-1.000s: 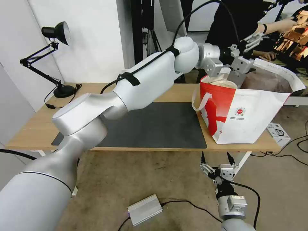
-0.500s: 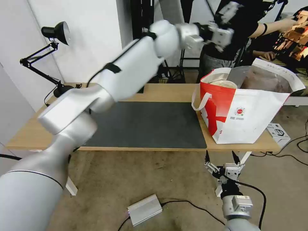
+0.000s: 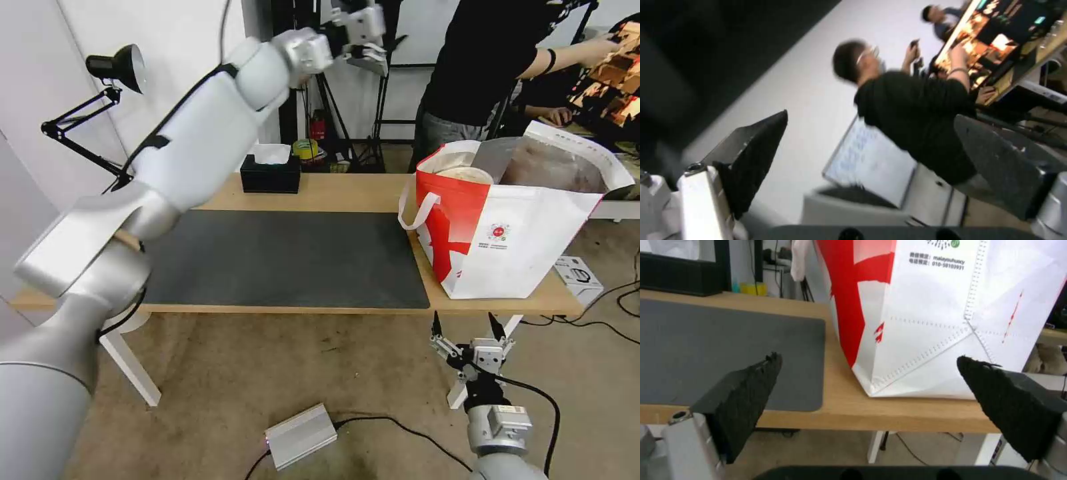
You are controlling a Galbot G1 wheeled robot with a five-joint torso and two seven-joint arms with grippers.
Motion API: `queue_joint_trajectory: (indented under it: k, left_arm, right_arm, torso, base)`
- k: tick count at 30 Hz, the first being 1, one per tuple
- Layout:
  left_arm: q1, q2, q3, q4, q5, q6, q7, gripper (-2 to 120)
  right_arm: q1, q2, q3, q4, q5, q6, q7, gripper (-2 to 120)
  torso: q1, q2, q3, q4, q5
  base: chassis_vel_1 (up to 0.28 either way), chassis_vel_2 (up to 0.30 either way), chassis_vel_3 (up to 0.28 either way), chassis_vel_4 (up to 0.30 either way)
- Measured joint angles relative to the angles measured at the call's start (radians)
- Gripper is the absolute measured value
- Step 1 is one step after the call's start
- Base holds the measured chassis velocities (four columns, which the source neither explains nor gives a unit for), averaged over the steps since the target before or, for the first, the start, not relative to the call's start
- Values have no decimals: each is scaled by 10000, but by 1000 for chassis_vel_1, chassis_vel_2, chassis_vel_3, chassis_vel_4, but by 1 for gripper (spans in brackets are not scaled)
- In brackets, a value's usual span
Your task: Pick up the trash from the table and place it into the takeout bag.
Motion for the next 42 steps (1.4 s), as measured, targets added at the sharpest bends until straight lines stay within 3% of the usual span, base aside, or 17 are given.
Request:
queue_joint_trajectory:
  k: [4,5,9,10,14,15,19,20,22,24,25,29,30,34,35,39,42]
  left_arm:
    - [873,1477,-124,-1591,-1491,1217,-793,100]
    - [873,1477,-124,-1591,-1491,1217,-793,100]
    - [2192,2905,-910,-3241,-2323,1889,-1286,100]
    - [2192,2905,-910,-3241,-2323,1889,-1286,100]
    - [4577,4087,-2434,-4939,-2604,2249,-1632,100]
    - [4577,4087,-2434,-4939,-2604,2249,-1632,100]
    - [7267,4775,-4504,-6353,-2617,2338,-1808,100]
    - [7267,4775,-4504,-6353,-2617,2338,-1808,100]
    - [8913,4960,-5354,-7061,-2666,2349,-2061,100]
    - [10258,4938,-6222,-7672,-2682,2346,-2212,100]
    - [10258,4938,-6222,-7672,-2682,2346,-2212,100]
    - [13009,4428,-8068,-8729,-2572,2314,-2313,100]
    - [13009,4428,-8068,-8729,-2572,2314,-2313,100]
    - [15399,3375,-9489,-9666,-2207,2225,-2391,100]
    - [15399,3375,-9489,-9666,-2207,2225,-2391,100]
    - [17172,1915,-10023,-10072,-1415,1819,-2518,100]
    - [17760,1316,-10133,-10235,-1177,1653,-2573,100]
  right_arm:
    - [12,-16,-2,49,20,-42,0,100]
    - [12,-16,-2,49,20,-42,0,100]
    - [39,-62,-16,104,35,-107,-2,100]
    - [39,-62,-16,104,35,-107,-2,100]
    - [62,-199,-4,183,96,-177,-5,100]
    - [62,-199,-4,183,96,-177,-5,100]
    - [81,-257,-11,223,153,-251,-14,100]
    - [81,-257,-11,223,153,-251,-14,100]
    - [81,-290,-30,223,164,-273,-17,100]
    - [80,-310,-46,223,167,-279,-18,100]
    - [80,-310,-46,223,167,-279,-18,100]
    - [73,-356,-60,229,170,-293,-18,100]
    - [73,-356,-60,229,170,-293,-18,100]
    - [90,-477,-51,230,220,-297,-12,100]
    - [90,-477,-51,230,220,-297,-12,100]
    - [74,-491,-42,245,259,-297,-4,100]
    - [72,-502,-53,246,269,-297,-3,100]
  torso:
    - [0,-1,0,1,0]
    - [0,-1,0,1,0]
    - [-1,-1,-1,3,3]
    - [-1,-1,-1,3,3]
    - [0,-1,-1,0,-2]
    - [0,-1,-1,0,-2]
    - [-2,0,-3,4,4]
    - [-2,0,-3,4,4]
    - [-2,0,-2,3,-4]
    - [-1,0,-2,0,4]
    - [-1,0,-2,0,4]
    - [-3,0,-3,2,2]
    - [-3,0,-3,2,2]
    - [-2,1,-2,1,6]
    - [-2,1,-2,1,6]
    - [-3,1,-2,1,3]
    - [-2,1,-2,2,4]
  base:
    - [0,0,0,0]
    - [0,0,0,0]
    - [0,0,0,0]
    - [0,0,0,0]
    - [0,0,0,0]
    - [0,0,0,0]
    - [0,0,0,0]
    - [0,0,0,0]
    - [0,0,0,0]
    - [0,0,0,0]
    - [0,0,0,0]
    - [0,0,0,0]
    - [0,0,0,0]
    - [0,0,0,0]
    - [0,0,0,0]
    - [0,0,0,0]
    - [0,0,0,0]
